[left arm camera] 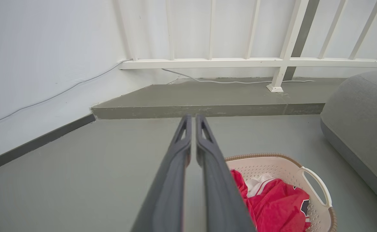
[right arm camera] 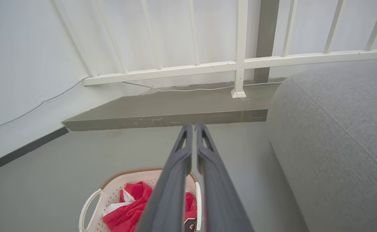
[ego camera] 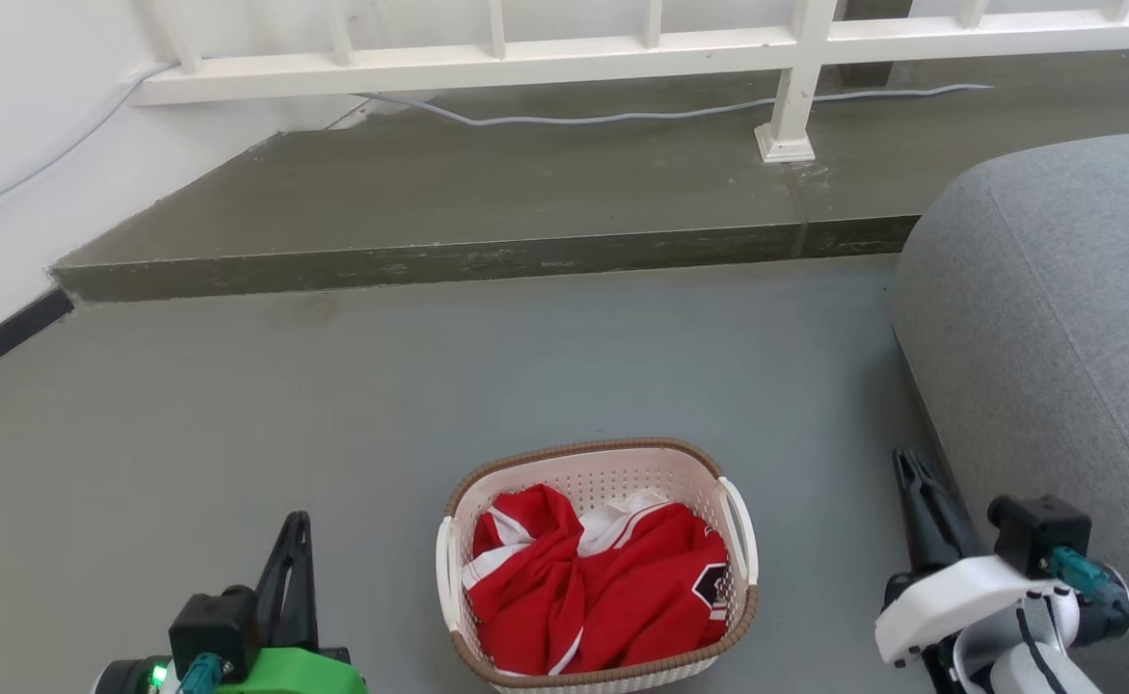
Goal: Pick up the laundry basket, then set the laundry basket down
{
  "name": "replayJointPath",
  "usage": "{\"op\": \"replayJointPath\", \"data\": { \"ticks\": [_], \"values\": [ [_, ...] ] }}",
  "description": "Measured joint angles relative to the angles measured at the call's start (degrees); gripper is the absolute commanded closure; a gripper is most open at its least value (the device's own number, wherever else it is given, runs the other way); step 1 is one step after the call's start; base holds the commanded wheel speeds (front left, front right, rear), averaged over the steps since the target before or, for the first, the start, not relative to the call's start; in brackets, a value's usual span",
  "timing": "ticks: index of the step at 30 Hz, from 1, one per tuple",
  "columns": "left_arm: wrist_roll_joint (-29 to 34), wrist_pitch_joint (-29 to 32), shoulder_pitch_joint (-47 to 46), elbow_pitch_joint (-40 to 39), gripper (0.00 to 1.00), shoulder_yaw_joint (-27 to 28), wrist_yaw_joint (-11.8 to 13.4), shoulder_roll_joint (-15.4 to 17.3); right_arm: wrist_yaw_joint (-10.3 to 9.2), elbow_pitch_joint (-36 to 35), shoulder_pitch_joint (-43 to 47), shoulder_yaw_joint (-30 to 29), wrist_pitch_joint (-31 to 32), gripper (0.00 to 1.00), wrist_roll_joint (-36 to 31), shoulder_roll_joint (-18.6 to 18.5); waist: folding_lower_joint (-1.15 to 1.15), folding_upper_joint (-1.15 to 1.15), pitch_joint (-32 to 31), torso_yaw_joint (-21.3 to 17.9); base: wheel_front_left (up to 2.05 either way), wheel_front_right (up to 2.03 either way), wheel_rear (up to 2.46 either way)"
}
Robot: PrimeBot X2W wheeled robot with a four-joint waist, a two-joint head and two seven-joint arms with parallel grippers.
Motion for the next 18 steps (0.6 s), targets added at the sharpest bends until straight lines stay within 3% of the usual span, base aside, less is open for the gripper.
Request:
{"op": "replayJointPath", "data": {
  "ticks": [7,18],
  "values": [
    [-2.8,0.0,1.2,-0.2,1.00,0.0,-0.6,-0.3,0.75,-0.1,0.5,-0.5,0.0,1.00,3.1,0.3,0.00,0.00,0.0,0.2,0.00,0.00,0.00],
    [-13.3,1.4,1.5,-1.0,1.00,1.2,-1.7,-0.8,2.04,-0.3,0.5,-2.7,2.1,1.00,12.7,1.5,0.00,0.00,0.0,0.5,0.00,0.00,0.00]
  ]
}}
